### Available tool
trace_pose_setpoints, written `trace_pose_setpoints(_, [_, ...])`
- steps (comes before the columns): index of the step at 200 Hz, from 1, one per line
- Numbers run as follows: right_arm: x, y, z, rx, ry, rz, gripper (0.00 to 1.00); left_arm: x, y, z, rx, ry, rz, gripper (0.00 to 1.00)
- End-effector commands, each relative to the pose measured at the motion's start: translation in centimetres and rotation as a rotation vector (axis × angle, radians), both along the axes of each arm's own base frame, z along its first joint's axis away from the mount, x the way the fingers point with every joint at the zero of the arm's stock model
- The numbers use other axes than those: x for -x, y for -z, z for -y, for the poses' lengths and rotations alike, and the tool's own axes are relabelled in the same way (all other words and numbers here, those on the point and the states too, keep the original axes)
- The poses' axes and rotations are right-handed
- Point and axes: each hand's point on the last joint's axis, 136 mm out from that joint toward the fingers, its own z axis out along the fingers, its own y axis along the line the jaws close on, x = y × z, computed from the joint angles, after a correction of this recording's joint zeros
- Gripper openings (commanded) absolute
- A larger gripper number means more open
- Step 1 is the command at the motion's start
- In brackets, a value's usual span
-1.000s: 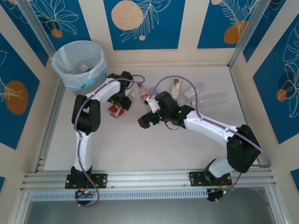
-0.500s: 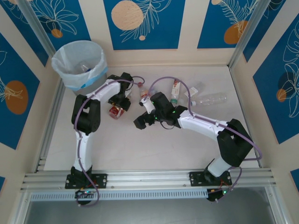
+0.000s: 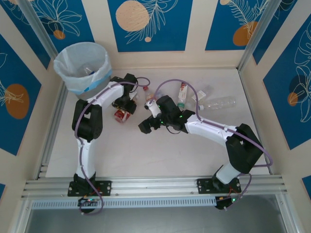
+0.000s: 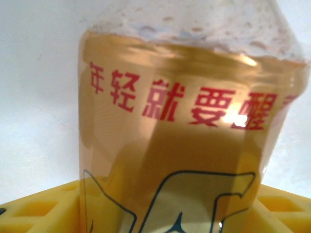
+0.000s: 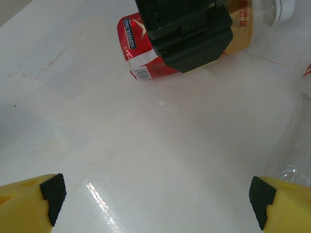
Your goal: Put the plastic bottles in the bin
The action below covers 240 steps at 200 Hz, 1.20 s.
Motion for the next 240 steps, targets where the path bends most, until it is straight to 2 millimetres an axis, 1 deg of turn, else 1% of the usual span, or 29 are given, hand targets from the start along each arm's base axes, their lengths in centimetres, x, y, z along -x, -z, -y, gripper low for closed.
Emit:
trace_pose_setpoints(1, [0.0,-1.0,-0.5,-0.03,-0.024,0.037,1.0,0.3,-3.7,0.5,0.081,-0.007,0.049,0.66])
trace_pose_setpoints(47, [-0.4,-2.6,0.0,-0.068,0.012,0.102,1.0,0.3,-7.4,1.5,0.168,-0.001,0.114,0.66])
trace_pose_setpoints(71, [-0.8,-3.6,0.6,-0.094,0.05,0.149,1.0,0.5,-9.9,2.4,0.243,0.01,0.162,0.66])
trace_pose_setpoints(99, [-1.2,-5.1,1.5,-0.138,0.104,0.205,1.0,0.7,-13.5,3.4,0.337,0.03,0.238,0.66])
trace_pose_setpoints(122, [-1.8,-6.1,2.5,-0.167,0.159,0.242,1.0,1.0,-17.2,4.3,0.429,0.053,0.317,0.66])
trace_pose_setpoints(137, [-2.0,-6.6,3.1,-0.189,0.18,0.249,0.99,1.0,-19.5,4.6,0.466,0.061,0.379,0.66])
trace_pose_setpoints(159, [-1.9,-7.7,3.3,-0.225,0.185,0.251,0.99,0.6,-22.5,4.0,0.472,0.057,0.485,0.66])
trace_pose_setpoints(187, [-2.1,-8.5,3.6,-0.253,0.196,0.273,0.99,-0.4,-25.2,2.7,0.433,0.026,0.614,0.65])
trace_pose_setpoints(225, [-2.3,-8.3,3.9,-0.259,0.208,0.266,0.99,-1.7,-29.4,1.2,0.438,-0.012,0.767,0.65])
trace_pose_setpoints(240, [-2.3,-8.3,3.9,-0.258,0.208,0.261,1.0,-2.3,-30.7,0.3,0.44,-0.031,0.813,0.65])
